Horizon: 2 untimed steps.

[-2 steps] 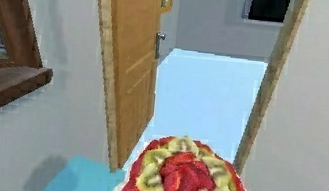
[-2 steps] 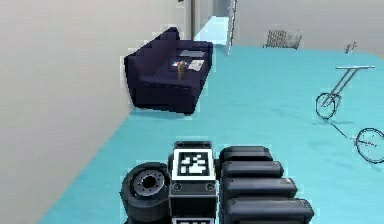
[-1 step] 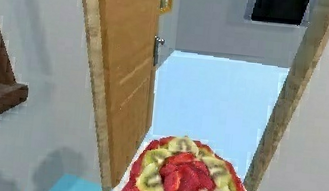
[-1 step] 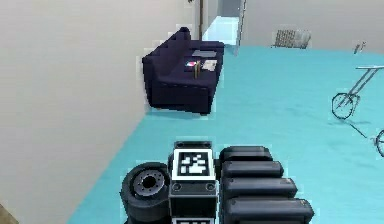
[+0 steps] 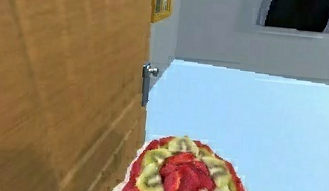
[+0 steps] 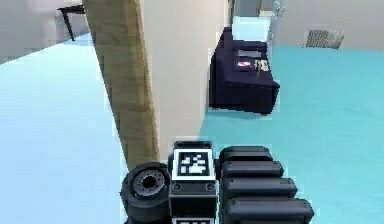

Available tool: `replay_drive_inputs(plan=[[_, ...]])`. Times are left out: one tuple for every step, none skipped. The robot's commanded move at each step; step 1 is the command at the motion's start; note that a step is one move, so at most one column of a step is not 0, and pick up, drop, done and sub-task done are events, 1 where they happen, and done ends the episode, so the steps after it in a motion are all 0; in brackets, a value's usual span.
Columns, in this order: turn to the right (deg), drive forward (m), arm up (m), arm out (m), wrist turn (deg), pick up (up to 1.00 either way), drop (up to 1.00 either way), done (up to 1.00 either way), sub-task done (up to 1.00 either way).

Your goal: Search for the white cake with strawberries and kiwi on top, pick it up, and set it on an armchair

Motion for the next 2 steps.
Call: replay_drive_inputs(plan=[[12.0,0.00,0.00,0.00,0.0,0.00,0.00,0.00,0.00],[0.0,0.45,0.00,0.00,0.0,0.00,0.00,0.00,0.00]])
